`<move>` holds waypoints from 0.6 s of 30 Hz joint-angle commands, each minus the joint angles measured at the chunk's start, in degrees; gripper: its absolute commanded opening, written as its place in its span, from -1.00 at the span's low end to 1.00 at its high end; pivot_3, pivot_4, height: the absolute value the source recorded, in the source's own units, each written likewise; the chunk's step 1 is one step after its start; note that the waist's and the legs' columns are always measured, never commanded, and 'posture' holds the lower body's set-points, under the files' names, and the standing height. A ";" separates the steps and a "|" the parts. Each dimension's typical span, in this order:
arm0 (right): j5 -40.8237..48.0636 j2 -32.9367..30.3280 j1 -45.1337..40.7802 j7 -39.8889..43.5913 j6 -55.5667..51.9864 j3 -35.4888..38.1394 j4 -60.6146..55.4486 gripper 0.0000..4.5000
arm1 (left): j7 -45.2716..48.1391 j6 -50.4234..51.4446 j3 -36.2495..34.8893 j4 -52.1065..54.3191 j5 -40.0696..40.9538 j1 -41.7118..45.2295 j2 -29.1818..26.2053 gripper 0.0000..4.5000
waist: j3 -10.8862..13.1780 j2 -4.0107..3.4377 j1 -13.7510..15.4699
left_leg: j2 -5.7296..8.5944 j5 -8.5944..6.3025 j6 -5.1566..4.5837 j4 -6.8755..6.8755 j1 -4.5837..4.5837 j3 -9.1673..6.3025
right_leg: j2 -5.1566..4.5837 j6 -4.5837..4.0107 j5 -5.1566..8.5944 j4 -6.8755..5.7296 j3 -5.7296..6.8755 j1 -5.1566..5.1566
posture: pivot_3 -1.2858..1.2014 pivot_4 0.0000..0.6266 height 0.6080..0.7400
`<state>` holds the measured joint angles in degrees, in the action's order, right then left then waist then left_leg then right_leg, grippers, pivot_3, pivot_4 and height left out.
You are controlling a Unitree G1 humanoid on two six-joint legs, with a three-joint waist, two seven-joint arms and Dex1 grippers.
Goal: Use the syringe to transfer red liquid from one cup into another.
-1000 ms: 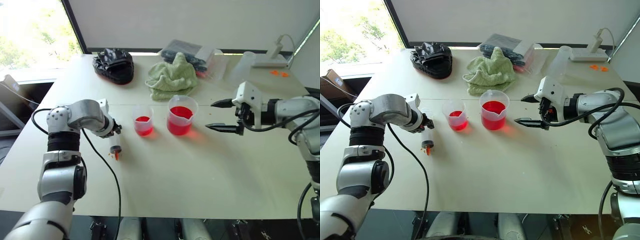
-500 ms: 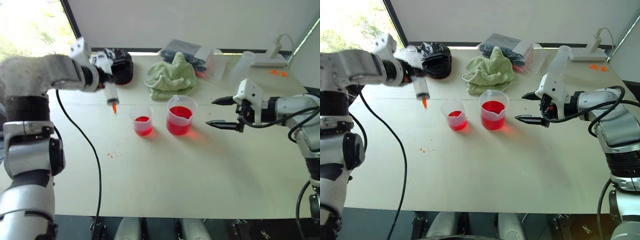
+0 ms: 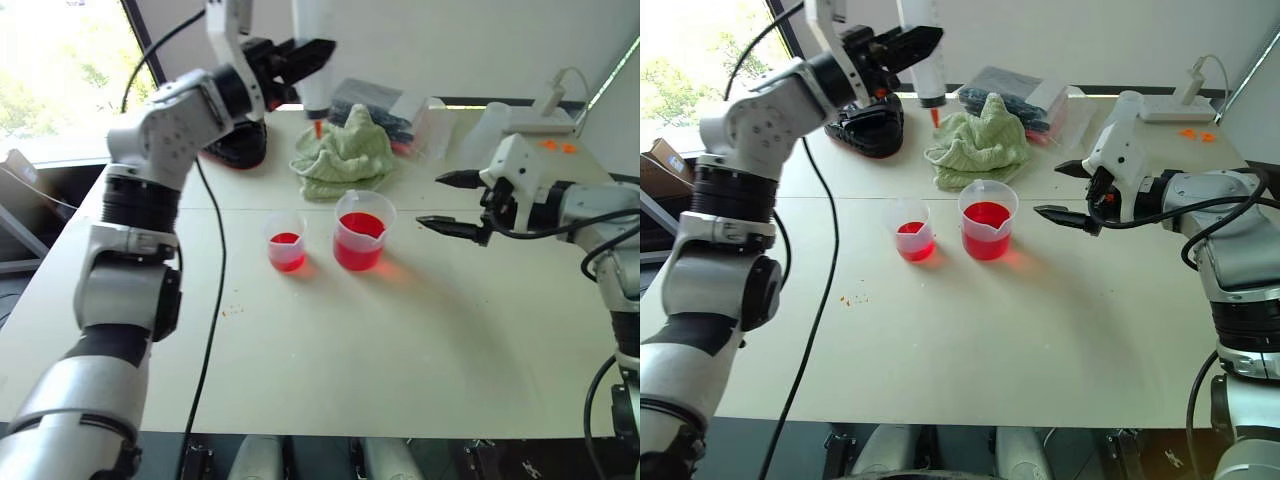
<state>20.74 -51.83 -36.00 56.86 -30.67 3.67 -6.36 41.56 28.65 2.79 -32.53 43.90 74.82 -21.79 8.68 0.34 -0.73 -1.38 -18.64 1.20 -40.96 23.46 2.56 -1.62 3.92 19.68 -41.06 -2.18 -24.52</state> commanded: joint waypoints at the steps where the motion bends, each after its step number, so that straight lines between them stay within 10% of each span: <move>1: 1.48 0.11 0.04 -1.91 0.11 3.98 -3.05 0.78 | 8.91 -5.41 -2.21 -3.34 -2.71 2.43 2.36 -0.38 | 0.00 0.00 -0.10 | -0.01 -0.01 -0.02 0.00 0.00 0.00 | 0.01 0.00 0.00 -0.01 0.00 0.00 | 0.03 -0.52 0.76; 18: 14.15 3.87 -5.67 -13.82 -15.94 13.91 -7.47 0.78 | 29.87 -25.13 -0.81 -21.20 -20.69 1.95 12.23 -0.38 | 0.01 0.01 -0.01 | -0.06 -0.06 -0.11 0.01 -0.01 0.04 | 0.05 0.00 0.00 -0.01 -0.06 -0.01 | 0.03 -0.52 0.76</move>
<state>32.05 -48.00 -39.72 44.28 -44.55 14.81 -11.41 70.91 5.13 2.80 -54.04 24.10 76.51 -9.56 8.68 0.35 -0.74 -1.45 -18.70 1.08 -40.95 23.45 2.59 -1.57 3.92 19.68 -41.07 -2.24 -24.53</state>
